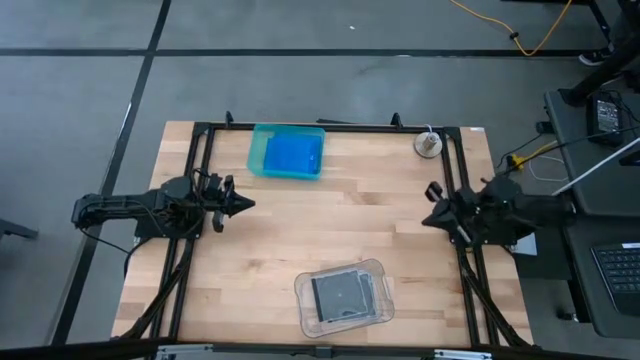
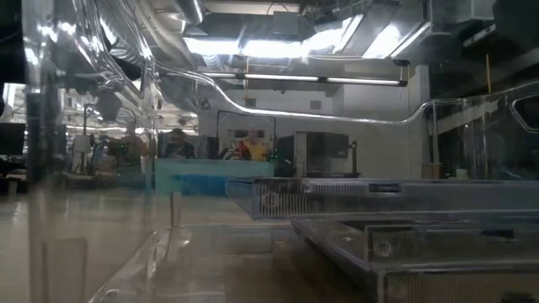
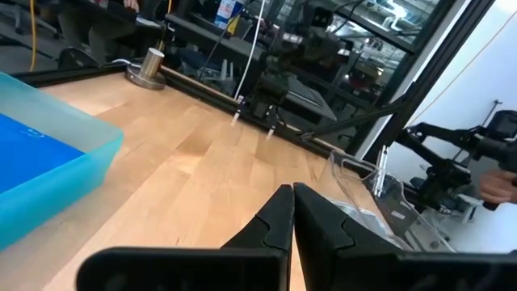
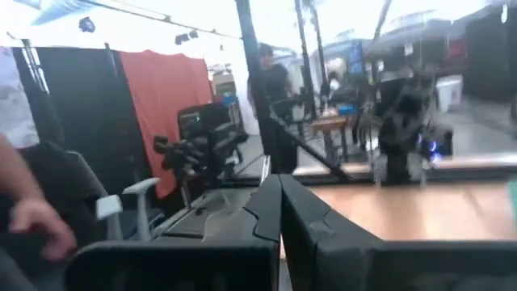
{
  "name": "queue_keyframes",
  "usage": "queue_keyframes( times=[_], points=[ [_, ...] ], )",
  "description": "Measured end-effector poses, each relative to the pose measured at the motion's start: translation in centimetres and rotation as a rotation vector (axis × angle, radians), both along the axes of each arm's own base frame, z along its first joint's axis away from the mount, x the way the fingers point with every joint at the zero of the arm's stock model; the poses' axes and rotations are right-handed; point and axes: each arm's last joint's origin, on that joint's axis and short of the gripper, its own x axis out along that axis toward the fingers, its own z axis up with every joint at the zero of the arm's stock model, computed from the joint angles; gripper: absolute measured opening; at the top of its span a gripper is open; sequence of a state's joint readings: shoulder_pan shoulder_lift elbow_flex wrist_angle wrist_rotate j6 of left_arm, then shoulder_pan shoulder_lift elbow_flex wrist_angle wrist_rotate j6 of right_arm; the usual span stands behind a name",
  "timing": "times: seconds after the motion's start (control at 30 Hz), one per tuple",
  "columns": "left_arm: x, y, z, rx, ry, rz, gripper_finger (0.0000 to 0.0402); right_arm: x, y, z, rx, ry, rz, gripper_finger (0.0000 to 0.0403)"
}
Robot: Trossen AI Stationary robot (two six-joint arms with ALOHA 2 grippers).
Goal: Pick & place jewel cases by type
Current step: Return to Home Position
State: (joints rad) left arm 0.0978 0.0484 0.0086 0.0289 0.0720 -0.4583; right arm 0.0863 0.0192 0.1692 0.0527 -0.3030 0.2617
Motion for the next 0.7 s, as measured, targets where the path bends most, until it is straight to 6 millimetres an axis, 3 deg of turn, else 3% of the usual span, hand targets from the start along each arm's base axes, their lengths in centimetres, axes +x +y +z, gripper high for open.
queue_keyframes(
  times=[0.27, 0.47, 0.7],
  points=[
    [0.0, 0.0, -0.1, -0.001, 0.006, 0.001, 0.0006, -0.1, 0.5, -0.1, -0.225, -0.091, -0.234, 0.0006],
    [0.0, 0.0, 0.0, 0.000, 0.005, 0.000, 0.0006, 1.2, 0.9, -4.7, -0.180, 0.018, -0.210, 0.0006],
    [0.0, 0.0, -0.1, -0.001, 0.008, 0.000, 0.0006, 1.3, 1.0, -5.6, -0.223, 0.098, -0.164, 0.0006]
  ],
)
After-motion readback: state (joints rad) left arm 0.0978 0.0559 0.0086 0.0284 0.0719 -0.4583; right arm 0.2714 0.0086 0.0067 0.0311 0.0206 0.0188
